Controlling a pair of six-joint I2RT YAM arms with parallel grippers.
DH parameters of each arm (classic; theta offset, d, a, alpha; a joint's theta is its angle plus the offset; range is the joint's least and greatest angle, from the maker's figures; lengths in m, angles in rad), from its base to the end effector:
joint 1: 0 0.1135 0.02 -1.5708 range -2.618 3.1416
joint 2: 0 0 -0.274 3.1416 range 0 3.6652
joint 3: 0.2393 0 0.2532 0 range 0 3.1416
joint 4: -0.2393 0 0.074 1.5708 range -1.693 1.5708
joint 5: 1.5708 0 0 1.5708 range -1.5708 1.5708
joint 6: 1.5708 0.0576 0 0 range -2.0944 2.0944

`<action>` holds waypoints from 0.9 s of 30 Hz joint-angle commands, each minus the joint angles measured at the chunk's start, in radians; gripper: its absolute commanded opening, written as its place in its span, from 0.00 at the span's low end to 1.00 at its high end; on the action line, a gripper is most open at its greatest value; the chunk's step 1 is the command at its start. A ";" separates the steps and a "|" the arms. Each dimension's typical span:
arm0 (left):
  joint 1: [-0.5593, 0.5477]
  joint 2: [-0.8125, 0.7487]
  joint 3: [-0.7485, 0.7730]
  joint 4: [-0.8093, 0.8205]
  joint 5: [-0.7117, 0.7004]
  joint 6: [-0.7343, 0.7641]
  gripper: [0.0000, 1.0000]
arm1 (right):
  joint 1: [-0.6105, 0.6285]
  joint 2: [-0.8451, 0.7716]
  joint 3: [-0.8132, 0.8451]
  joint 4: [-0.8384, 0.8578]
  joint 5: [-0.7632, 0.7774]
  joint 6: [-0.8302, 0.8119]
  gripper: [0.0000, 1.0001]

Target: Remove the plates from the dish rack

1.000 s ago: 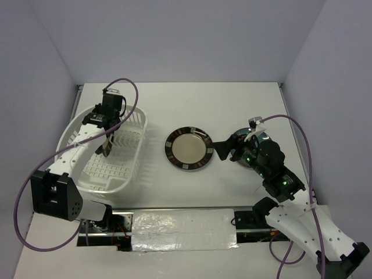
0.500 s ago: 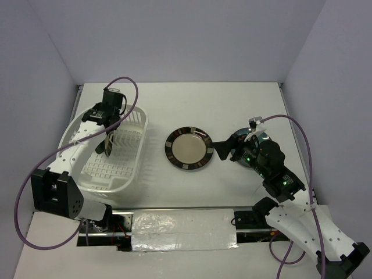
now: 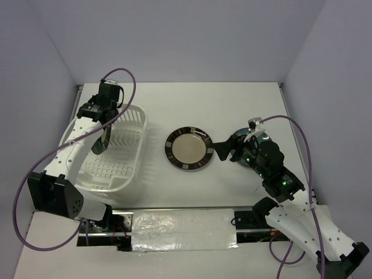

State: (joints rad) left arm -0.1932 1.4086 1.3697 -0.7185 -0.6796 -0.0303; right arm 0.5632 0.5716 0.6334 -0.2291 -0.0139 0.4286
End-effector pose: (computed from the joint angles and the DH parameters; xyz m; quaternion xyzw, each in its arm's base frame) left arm 0.3114 -0.0240 0.3527 -0.0610 0.8738 0.2626 0.4048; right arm 0.1358 0.0867 0.3149 -0.0558 0.7617 0.3118 0.5653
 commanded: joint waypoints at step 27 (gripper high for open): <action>-0.018 -0.155 0.252 0.077 0.158 -0.117 0.00 | 0.006 -0.013 0.003 0.033 0.011 -0.011 0.80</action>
State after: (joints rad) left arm -0.2066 1.3350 1.5211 -0.7792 -0.5331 -0.1127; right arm 0.5632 0.5705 0.6334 -0.2291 -0.0139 0.4286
